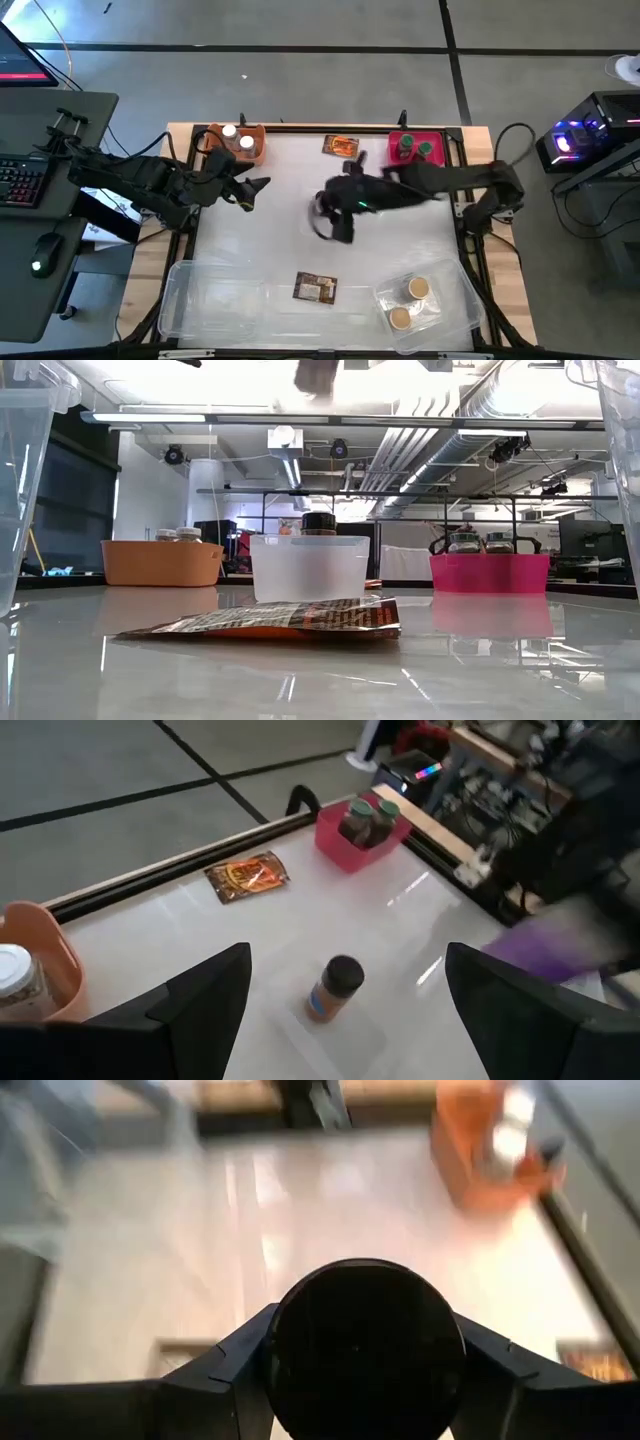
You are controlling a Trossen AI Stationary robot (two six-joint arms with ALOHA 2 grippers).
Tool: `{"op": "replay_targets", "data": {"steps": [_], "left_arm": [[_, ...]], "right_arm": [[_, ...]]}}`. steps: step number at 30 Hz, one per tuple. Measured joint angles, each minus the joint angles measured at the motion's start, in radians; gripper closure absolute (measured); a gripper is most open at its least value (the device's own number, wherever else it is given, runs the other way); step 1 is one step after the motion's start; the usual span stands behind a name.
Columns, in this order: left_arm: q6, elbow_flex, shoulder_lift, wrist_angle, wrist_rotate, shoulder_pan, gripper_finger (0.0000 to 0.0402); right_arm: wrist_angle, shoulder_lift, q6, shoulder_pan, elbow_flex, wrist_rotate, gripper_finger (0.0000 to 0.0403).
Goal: Sort spices by type
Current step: Put the black seasoning bottle into the top transparent bin
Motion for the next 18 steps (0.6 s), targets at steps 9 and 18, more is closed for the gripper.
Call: {"op": "replay_targets", "data": {"steps": [9,18], "left_arm": [[-0.004,0.000,0.043,-0.003,-0.001,0.000,0.0082],[0.080,0.000,0.073,-0.003,0.056,0.000,0.0082]], "right_arm": [[-0.009,0.128,-0.041,-0.081,-0.053,-0.078,0.0197],[-0.010,0.239,0.018,-0.110,-0.053,-0.072,0.0197]]}}
